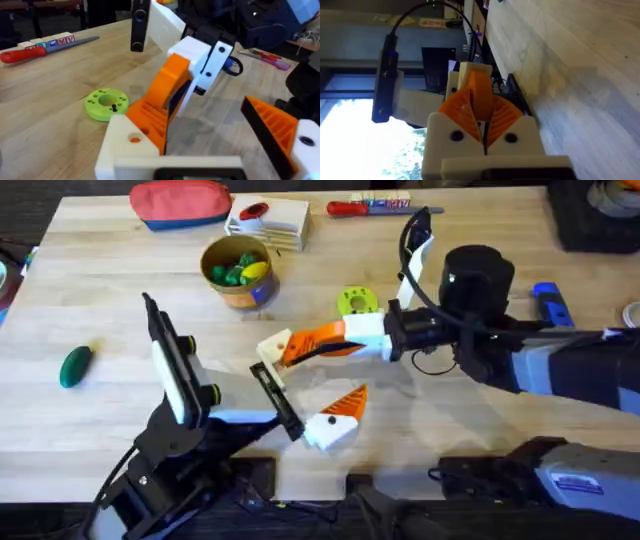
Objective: Pick up the gripper from the table and insert it into the empty holder that is missing its gripper. Then pick up a screw, insert it into the mounting hole, and use the screwdriver to tighten it. Finally, clean up the table by picking up the vegetable and placing it into the bucket.
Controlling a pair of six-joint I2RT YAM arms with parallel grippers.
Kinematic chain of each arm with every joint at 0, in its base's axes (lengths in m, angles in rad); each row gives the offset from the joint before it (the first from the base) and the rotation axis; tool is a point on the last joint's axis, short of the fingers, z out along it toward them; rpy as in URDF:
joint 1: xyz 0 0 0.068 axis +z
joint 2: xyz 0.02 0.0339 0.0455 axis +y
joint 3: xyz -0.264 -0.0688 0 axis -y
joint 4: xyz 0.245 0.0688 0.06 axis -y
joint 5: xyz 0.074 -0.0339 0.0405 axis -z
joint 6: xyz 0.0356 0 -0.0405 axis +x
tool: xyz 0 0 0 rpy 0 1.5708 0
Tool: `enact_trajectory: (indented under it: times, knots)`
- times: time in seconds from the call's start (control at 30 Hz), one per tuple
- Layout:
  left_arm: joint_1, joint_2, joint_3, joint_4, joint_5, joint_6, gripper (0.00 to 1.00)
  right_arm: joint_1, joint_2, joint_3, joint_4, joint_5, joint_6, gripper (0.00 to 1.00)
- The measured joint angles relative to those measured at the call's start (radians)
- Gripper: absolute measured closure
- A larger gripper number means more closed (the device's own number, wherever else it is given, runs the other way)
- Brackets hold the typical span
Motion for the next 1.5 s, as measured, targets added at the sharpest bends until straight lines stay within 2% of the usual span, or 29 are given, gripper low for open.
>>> enact_trajectory:
  times: [0.7, 1.03, 1.5]
  knots:
    - [0.001, 0.000, 0.000, -0.003, -0.030, -0.018, 0.014, 0.098, 0.025, 0.040, 0.008, 0.152, 0.004, 0.998]
    - [0.012, 0.008, 0.000, -0.009, -0.083, -0.047, 0.014, 0.111, 0.142, 0.115, 0.025, 0.129, -0.001, 0.998]
    - [0.012, 0.007, 0.000, -0.009, -0.090, -0.047, 0.015, 0.111, 0.151, 0.130, 0.016, 0.102, -0.028, 0.997]
